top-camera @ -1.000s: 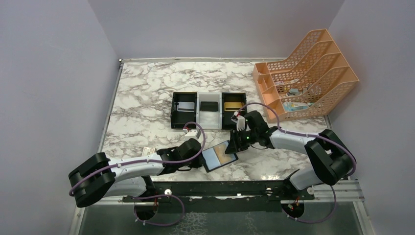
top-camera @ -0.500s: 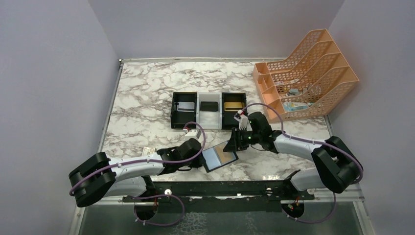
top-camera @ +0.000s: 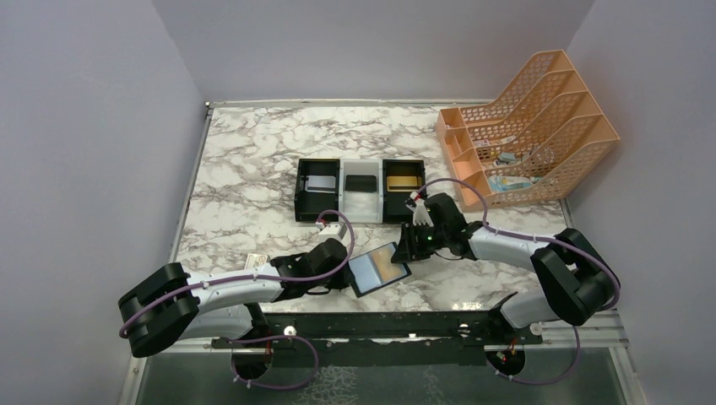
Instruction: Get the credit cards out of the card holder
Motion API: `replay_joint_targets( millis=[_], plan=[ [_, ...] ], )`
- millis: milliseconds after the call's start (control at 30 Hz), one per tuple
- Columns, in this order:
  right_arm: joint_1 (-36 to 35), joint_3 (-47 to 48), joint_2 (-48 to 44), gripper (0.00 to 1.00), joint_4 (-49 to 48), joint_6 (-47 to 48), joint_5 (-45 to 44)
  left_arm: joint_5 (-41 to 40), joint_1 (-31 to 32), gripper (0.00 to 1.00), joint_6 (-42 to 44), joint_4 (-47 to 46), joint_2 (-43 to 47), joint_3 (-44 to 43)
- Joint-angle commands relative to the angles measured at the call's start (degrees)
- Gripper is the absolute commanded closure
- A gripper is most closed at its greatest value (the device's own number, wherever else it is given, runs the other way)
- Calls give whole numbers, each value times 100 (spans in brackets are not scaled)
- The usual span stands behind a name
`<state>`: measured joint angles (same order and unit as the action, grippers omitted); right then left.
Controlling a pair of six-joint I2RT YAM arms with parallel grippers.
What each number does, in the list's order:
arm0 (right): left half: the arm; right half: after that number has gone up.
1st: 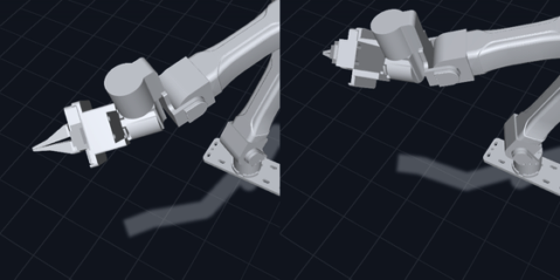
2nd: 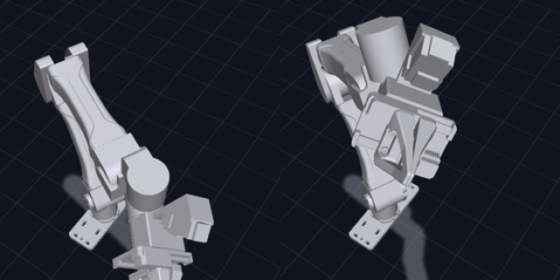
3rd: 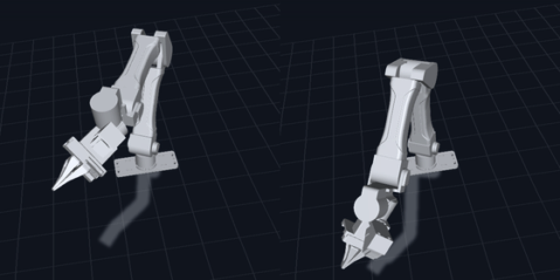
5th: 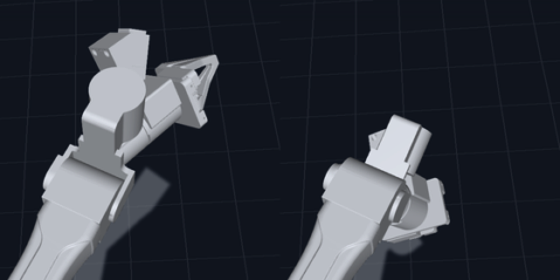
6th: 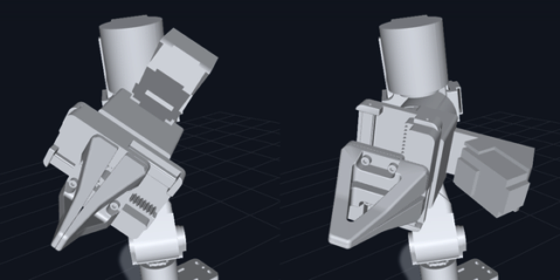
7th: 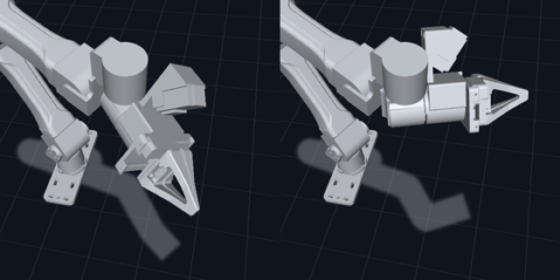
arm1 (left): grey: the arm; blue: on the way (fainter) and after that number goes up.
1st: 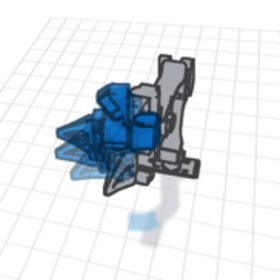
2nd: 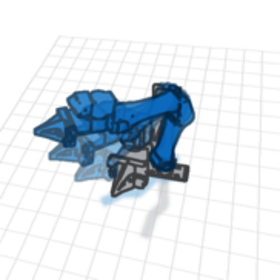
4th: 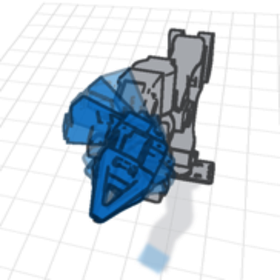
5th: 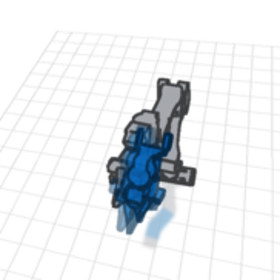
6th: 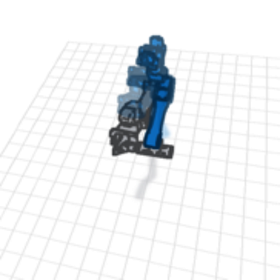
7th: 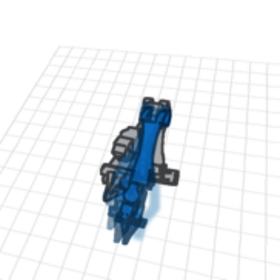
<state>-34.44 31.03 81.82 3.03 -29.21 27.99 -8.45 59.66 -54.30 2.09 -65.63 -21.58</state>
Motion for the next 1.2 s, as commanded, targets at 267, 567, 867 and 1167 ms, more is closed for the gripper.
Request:
replay_joint_targets(
  millis=[267, 567, 867, 1167],
  plan=[
    [-19, -2, -24, 71, -333, 38, 581, -125, 20, 87, 57, -4, -125, 17],
    [-19, 30, -383, 74, -261, 72, 941, -148, 20, 87, 43, -8, -117, 26],
    [-28, 185, -632, 75, 84, 181, 990, -146, 19, 87, 69, -10, -126, -3],
    [-80, 356, -519, 74, 567, 496, 769, -148, 19, 87, 69, -18, -156, -25]
  ],
)
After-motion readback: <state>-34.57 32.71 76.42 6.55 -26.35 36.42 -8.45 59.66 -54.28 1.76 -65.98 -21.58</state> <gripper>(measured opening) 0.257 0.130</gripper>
